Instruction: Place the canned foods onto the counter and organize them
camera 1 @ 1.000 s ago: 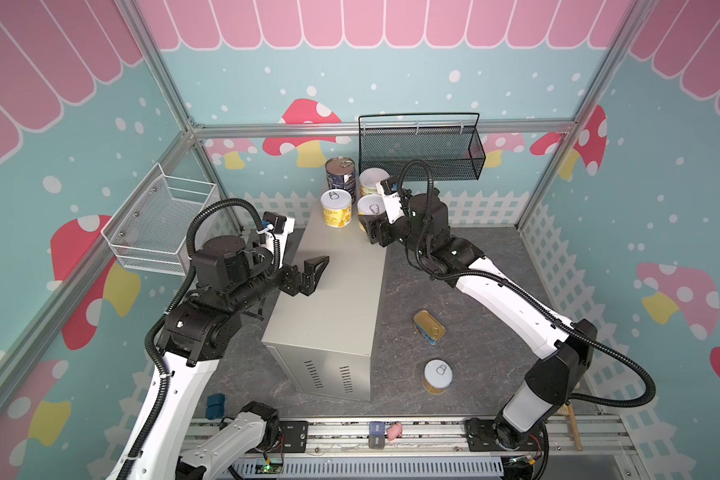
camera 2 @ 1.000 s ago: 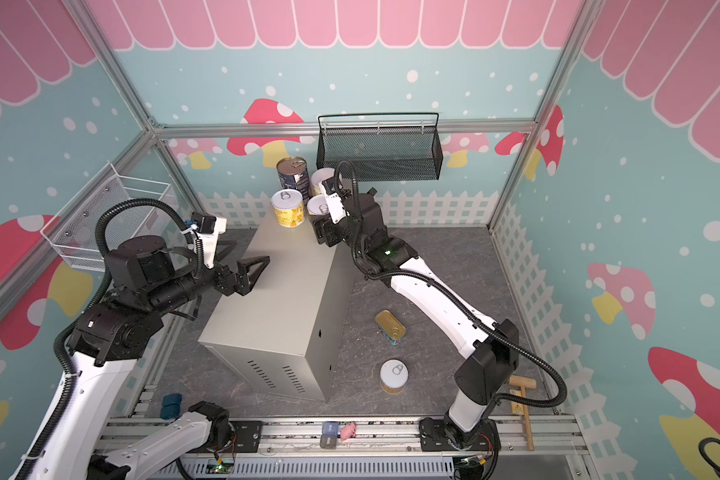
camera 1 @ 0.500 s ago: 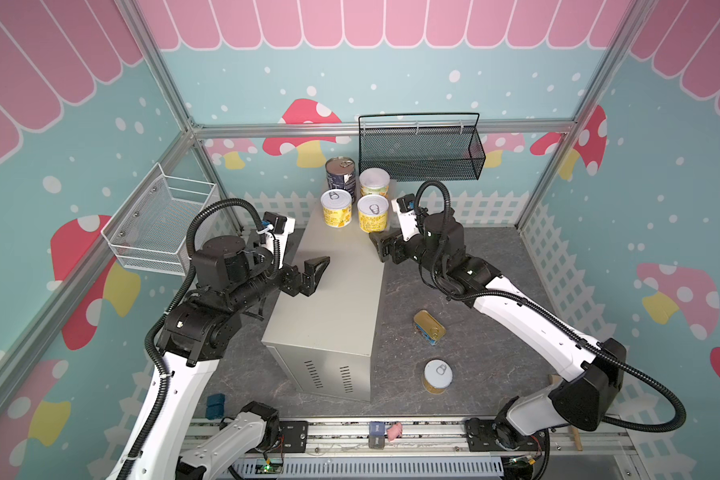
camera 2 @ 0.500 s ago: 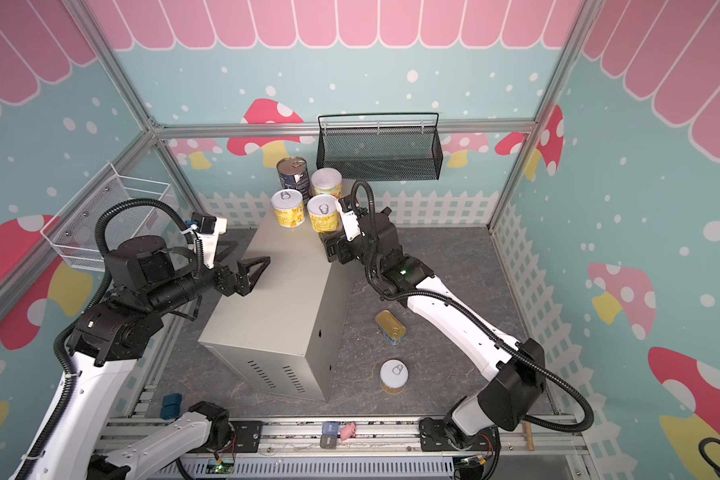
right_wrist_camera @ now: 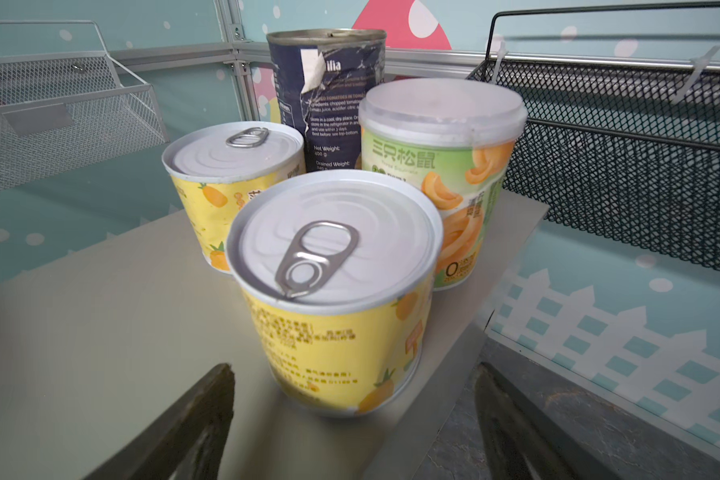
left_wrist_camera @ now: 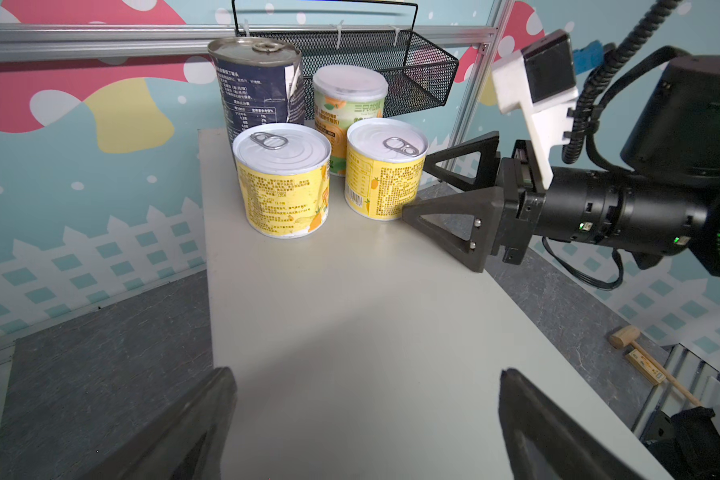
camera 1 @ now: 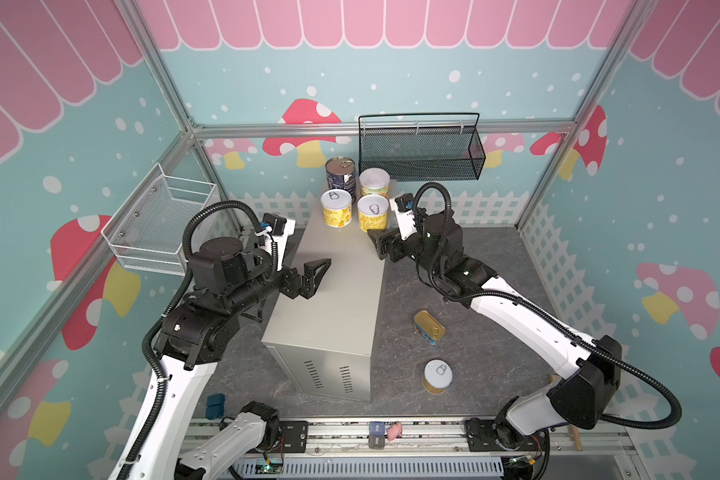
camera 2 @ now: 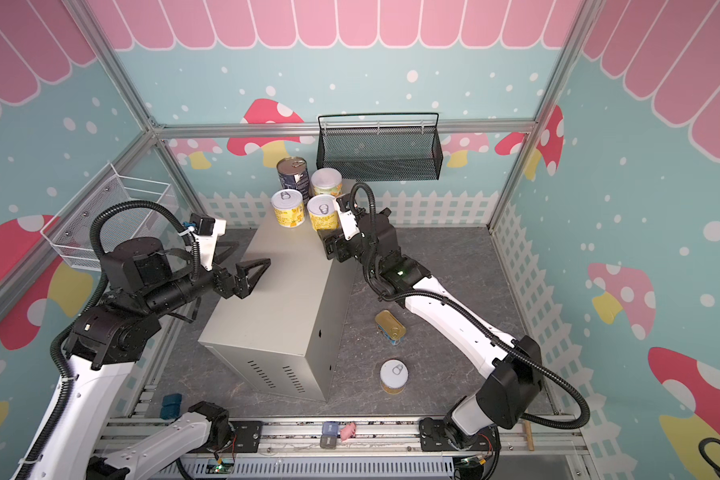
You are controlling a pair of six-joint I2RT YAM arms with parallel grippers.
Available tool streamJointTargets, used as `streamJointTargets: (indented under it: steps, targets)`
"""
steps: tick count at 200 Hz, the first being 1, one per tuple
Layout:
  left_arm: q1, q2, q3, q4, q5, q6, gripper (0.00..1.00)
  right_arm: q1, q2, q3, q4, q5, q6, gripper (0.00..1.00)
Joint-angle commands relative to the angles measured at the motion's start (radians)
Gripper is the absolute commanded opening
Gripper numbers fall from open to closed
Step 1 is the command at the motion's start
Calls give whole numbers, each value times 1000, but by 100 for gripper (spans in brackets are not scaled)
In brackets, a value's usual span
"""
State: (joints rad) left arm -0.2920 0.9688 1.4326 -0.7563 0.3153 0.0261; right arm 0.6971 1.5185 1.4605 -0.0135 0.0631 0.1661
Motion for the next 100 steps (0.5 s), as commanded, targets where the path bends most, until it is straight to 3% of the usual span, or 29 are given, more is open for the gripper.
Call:
streamJointTargets:
  steps: [1, 100]
  targets:
    - [1, -15, -11, 16, 17, 6, 99, -4, 40, 21, -17, -3, -40, 87]
    - [1, -14, -13, 16, 12, 8, 99, -7, 77, 45, -7, 16, -37, 74]
